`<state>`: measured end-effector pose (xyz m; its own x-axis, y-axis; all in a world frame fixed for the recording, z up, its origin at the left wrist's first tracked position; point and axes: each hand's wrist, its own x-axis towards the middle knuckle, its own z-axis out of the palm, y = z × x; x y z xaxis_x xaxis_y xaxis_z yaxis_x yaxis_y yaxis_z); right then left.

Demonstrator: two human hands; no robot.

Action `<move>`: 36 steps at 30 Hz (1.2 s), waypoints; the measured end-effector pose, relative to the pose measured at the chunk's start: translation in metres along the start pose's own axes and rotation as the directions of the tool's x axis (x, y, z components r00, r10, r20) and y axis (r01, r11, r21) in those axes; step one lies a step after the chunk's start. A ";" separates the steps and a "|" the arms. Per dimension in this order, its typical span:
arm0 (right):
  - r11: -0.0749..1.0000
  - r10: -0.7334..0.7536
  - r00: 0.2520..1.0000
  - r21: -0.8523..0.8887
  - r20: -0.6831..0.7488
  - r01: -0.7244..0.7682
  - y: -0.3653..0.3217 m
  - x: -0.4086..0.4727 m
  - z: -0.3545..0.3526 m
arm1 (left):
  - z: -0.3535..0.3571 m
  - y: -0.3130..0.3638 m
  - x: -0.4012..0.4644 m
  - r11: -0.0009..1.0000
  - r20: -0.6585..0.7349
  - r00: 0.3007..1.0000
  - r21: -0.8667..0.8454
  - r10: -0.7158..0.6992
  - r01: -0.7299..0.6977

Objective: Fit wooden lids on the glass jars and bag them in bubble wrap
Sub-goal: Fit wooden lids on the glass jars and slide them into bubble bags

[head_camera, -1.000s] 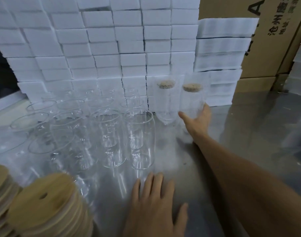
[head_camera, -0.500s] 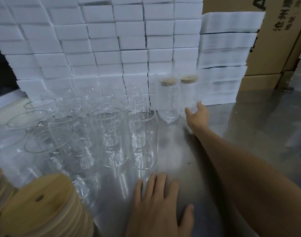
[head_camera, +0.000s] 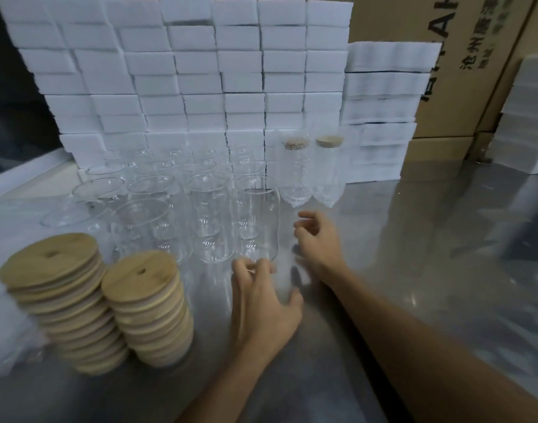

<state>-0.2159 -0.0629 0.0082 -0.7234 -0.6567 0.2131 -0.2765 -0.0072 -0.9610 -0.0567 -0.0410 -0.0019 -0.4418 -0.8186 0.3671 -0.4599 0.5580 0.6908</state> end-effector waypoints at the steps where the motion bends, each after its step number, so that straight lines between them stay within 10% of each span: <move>1: 1.000 -0.007 0.999 0.010 0.036 0.007 -0.003 -0.011 0.002 | -0.003 0.000 0.000 0.997 -0.038 0.998 -0.055 -0.049 0.046; 36: 0.996 -0.088 0.971 0.017 0.223 0.086 -0.032 -0.138 -0.022 | -0.029 -0.007 -0.031 0.920 -0.097 0.976 -0.363 -0.195 0.148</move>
<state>-0.1213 0.0443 0.0129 -0.5370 -0.8051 0.2520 -0.3273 -0.0764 -0.9418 -0.0178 -0.0240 -0.0005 -0.2664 -0.9210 0.2843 -0.2086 0.3430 0.9159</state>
